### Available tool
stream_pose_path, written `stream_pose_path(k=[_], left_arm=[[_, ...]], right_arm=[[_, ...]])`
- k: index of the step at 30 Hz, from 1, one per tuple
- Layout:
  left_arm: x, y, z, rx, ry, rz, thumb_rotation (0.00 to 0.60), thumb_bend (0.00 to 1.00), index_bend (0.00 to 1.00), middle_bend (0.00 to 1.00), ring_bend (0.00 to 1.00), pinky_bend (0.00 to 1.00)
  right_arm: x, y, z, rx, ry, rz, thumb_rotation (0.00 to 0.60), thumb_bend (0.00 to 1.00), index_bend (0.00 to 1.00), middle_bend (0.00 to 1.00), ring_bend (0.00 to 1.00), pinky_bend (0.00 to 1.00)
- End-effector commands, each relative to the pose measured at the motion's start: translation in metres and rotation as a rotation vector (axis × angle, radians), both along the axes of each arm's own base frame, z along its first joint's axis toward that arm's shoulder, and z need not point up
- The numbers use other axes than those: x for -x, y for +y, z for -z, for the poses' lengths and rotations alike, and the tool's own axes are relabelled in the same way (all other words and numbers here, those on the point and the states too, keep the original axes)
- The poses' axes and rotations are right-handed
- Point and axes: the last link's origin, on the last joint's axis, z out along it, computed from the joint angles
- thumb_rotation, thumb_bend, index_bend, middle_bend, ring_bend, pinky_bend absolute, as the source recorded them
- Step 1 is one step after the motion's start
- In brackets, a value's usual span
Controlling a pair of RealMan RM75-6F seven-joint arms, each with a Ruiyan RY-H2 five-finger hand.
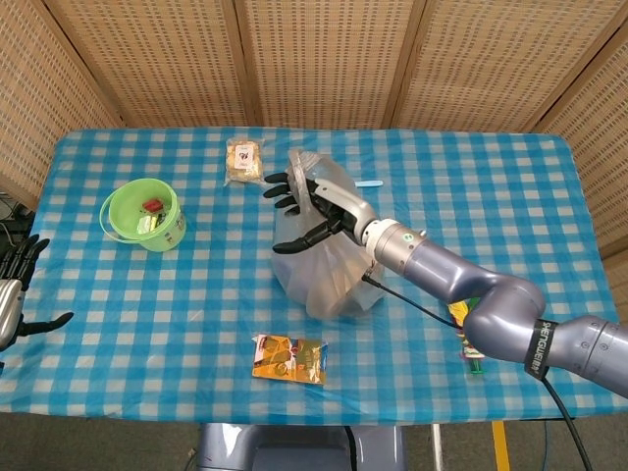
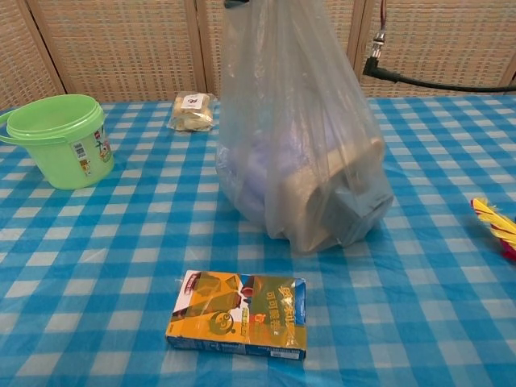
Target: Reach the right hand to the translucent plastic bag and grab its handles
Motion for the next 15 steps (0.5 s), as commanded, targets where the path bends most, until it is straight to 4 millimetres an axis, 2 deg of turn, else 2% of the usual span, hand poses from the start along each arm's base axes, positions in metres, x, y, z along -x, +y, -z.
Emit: stream_pose_path(k=[1, 7, 9, 11, 12, 15], left_arm=[[0.0006, 0.0002, -0.0006, -0.002, -0.002, -0.003, 0.600, 0.00, 0.00, 0.00, 0.00, 0.00], [0.0007, 0.0004, -0.0008, 0.000, -0.003, -0.003, 0.600, 0.00, 0.00, 0.00, 0.00, 0.00], [0.0008, 0.0005, -0.0009, 0.001, -0.004, -0.003, 0.600, 0.00, 0.00, 0.00, 0.00, 0.00], [0.0011, 0.0005, -0.0014, 0.000, -0.005, -0.004, 0.600, 0.00, 0.00, 0.00, 0.00, 0.00], [0.0011, 0.0006, -0.0018, -0.001, -0.007, -0.003, 0.600, 0.00, 0.00, 0.00, 0.00, 0.00], [0.0013, 0.0005, -0.0028, -0.002, -0.010, -0.004, 0.600, 0.00, 0.00, 0.00, 0.00, 0.00]], right_arm=[[-0.0076, -0.0020, 0.0051, -0.078, -0.060, 0.046, 0.600, 0.00, 0.13, 0.35, 0.37, 0.34], [-0.0104, -0.0001, 0.0092, -0.160, -0.100, 0.066, 0.600, 0.00, 0.30, 0.57, 0.66, 0.55], [-0.0110, -0.0015, 0.0093, -0.154, -0.110, 0.057, 0.600, 0.00, 0.46, 0.68, 0.76, 0.73], [-0.0104, -0.0036, 0.0093, -0.131, -0.110, 0.043, 0.600, 0.00, 0.63, 0.76, 0.83, 0.87], [-0.0099, -0.0047, 0.0094, -0.113, -0.109, 0.034, 0.600, 0.01, 0.72, 0.80, 0.86, 0.91], [-0.0083, -0.0066, 0.0095, -0.064, -0.097, 0.013, 0.600, 0.01, 0.89, 0.88, 0.93, 0.98]])
